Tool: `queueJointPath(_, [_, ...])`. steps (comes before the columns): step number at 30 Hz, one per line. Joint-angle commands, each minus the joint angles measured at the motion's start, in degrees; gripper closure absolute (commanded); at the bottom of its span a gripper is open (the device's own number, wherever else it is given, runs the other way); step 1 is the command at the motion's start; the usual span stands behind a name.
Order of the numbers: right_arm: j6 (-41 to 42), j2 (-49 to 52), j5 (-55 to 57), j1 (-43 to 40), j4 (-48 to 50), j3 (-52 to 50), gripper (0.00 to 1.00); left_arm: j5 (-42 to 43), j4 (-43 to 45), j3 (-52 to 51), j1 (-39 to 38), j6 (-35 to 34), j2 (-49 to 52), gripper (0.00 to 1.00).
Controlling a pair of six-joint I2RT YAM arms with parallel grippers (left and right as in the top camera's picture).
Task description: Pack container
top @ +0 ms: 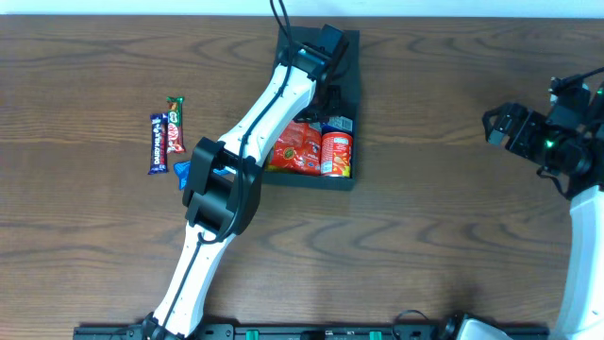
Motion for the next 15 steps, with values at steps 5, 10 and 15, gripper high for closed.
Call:
queueJointPath(5, [-0.9,0.26,-0.42,-0.57,-0.02,-0.33,0.01,1.07,-0.09,-0.33,-0.61,-1.14,1.22,0.94])
queueJointPath(10, [-0.87,0.26,-0.44,-0.57,-0.02,-0.33,0.01,1.05,-0.24,-0.7,-0.63,-1.14,1.97,0.94])
queueJointPath(15, [-0.87,0.26,-0.44,-0.57,-0.04,-0.33,0.01,1.4,-0.39,-3.17,-0.9,-1.33,2.8,0.94])
